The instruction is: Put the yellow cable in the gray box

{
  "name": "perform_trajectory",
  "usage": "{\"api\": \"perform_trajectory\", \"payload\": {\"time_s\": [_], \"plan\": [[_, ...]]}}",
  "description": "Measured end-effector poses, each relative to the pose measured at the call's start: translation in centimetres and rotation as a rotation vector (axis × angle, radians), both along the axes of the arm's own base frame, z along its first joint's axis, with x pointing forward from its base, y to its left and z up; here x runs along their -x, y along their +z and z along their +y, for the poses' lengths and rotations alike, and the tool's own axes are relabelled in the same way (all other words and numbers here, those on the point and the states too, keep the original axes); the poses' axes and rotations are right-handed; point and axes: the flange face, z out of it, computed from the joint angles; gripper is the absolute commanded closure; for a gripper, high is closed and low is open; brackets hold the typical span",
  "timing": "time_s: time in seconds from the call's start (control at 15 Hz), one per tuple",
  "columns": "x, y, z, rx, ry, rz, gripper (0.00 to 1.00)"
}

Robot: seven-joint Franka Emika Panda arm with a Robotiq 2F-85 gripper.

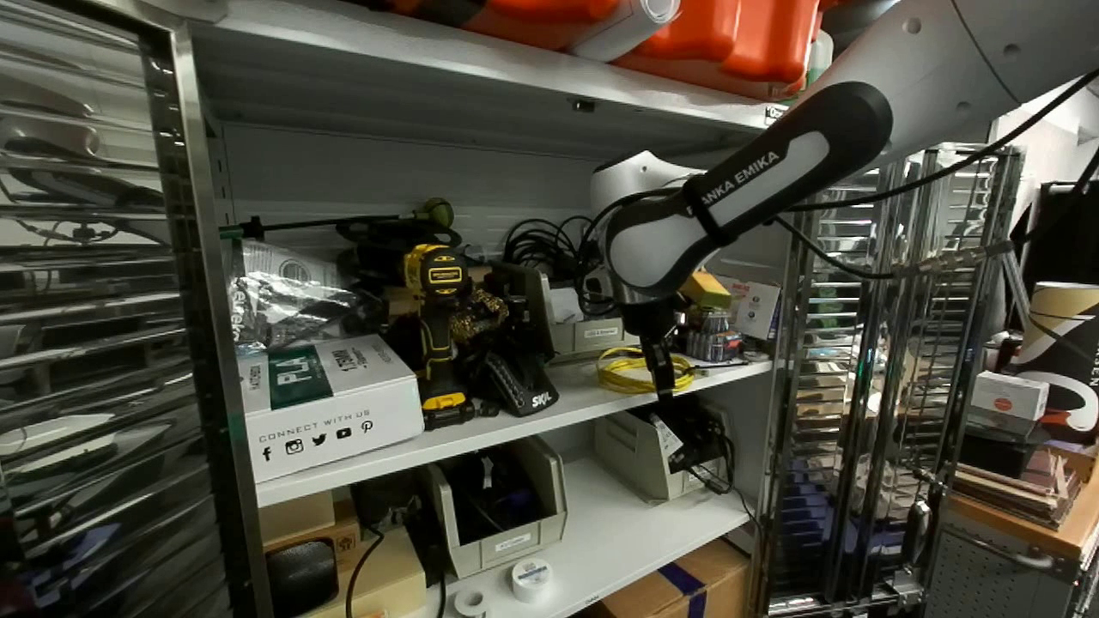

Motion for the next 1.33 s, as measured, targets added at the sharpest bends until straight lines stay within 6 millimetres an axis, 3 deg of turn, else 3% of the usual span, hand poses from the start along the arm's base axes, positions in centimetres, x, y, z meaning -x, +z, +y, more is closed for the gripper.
{"api": "perform_trajectory", "payload": {"time_s": [0.2, 0.53, 0.87, 1.07, 1.33], "plan": [[0.6, -0.2, 0.1, 0.029, 0.018, 0.023, 0.92], [1.7, -2.1, 0.5, 0.111, 0.054, 0.054, 0.87], [4.8, -3.7, 2.0, 0.118, 0.018, 0.058, 0.88], [6.8, -2.7, 3.4, 0.112, -0.016, -0.027, 0.88], [8.0, 0.4, 4.2, 0.148, -0.075, -0.215, 0.88]]}}
